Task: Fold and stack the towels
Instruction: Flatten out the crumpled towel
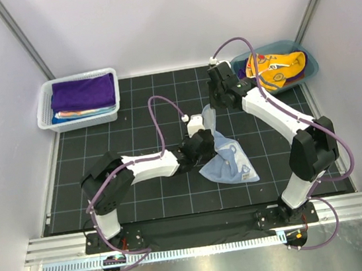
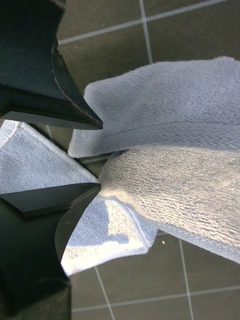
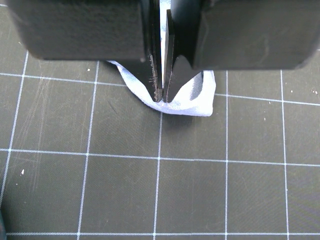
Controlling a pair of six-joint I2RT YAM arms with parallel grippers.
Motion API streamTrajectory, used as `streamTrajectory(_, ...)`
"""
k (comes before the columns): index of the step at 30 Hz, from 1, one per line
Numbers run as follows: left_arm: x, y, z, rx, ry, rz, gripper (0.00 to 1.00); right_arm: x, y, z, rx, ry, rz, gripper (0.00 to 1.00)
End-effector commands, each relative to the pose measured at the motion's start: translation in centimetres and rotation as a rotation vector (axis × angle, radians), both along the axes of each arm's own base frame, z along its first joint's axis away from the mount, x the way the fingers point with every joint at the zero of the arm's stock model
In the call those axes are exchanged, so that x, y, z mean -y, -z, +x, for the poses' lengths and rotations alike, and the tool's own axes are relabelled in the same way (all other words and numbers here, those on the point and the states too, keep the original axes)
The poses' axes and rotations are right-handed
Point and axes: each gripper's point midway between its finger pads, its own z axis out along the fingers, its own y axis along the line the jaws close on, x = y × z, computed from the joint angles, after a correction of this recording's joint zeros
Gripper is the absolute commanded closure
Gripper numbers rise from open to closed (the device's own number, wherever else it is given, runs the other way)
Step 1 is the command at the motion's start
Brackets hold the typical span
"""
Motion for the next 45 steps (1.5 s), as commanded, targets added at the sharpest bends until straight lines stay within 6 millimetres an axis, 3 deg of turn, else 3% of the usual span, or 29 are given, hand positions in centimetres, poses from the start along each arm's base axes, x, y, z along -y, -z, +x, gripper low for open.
streamTrajectory(1,-0.8,-0.6,0.9,0.048,-0.081,0.058,0.50,-0.1,-2.5,0.2,0.066,-0.003,0.040,0.99)
streamTrajectory(23,-0.4,1.6,-0.5,-0.007,-0.050,0.163,0.53,0.2,-2.6,0.1,0.067,0.002,0.074,0.99)
streamTrajectory(33,-1.5,1.7,-0.9,-0.010,-0.081,0.163,0.81,0.6,-2.8,0.0,0.070,0.010,0.076,0.99)
streamTrajectory(41,-3.2,-0.3,-0.9,0.030,-0.115,0.166,0.95,1.2,-3.7,-0.4,0.089,0.016,0.077,0.99)
streamTrajectory(44,-4.2,-2.6,-0.7,0.071,-0.121,0.176,1.00,1.4,-4.3,-0.9,0.099,0.016,0.081,0.99)
streamTrajectory(45,-4.5,-4.2,-0.8,0.091,-0.123,0.157,1.00,1.4,-4.6,-1.0,0.105,0.014,0.085,0.99)
